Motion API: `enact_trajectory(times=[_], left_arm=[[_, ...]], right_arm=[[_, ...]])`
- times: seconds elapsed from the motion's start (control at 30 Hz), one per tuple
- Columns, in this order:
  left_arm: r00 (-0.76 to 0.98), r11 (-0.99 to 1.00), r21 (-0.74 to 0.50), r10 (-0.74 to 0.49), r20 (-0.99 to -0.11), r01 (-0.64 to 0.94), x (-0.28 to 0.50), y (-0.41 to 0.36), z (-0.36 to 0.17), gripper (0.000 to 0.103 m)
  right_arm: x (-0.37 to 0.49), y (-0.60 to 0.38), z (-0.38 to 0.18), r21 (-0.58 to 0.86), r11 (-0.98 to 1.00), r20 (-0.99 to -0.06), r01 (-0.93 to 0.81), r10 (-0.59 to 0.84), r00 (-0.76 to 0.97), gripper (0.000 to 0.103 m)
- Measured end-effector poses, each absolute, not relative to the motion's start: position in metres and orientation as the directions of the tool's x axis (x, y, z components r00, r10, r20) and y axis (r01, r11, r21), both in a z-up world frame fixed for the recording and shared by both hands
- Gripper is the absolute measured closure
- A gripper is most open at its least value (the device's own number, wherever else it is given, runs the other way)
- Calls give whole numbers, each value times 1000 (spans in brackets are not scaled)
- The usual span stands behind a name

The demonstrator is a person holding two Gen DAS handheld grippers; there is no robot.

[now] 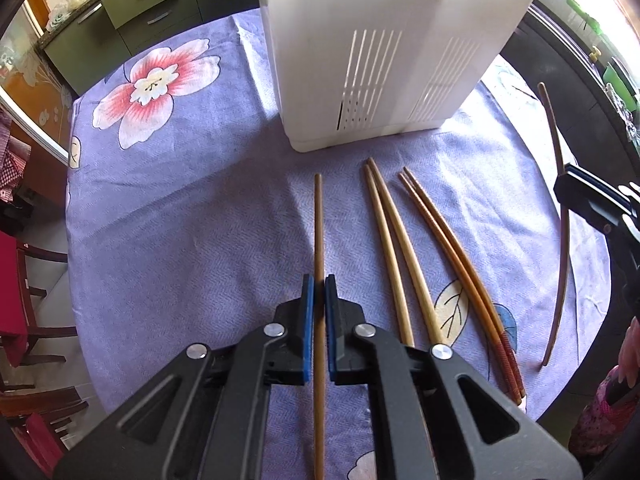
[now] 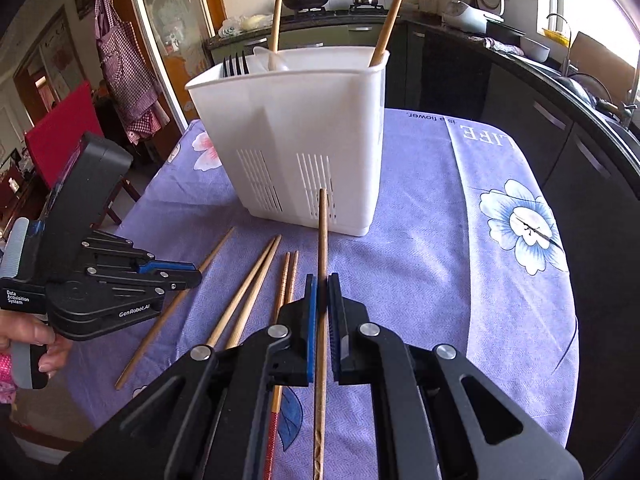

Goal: Organize utensils
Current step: 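Lift both held chopsticks upright into the white caddy and open both grippers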

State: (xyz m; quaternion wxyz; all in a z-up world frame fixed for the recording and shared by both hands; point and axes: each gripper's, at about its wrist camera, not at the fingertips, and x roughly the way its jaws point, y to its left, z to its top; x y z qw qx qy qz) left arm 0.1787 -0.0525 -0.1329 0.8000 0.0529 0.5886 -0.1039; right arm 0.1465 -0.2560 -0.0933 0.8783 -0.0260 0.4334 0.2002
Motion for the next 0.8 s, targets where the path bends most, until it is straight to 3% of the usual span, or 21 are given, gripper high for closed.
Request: enact_trajectory(times=[0.43,0.8], left_arm=[[409,971,-35,-132,-903,237,148,-45,-65,98],[480,967,-30,-152,-864,254,119,-41,-28,98]], right_arm=[[118,-281,-48,170,913,-682,-370,381,625,97],[102,-291,-38,182,910,-659,-371,393,641,97]])
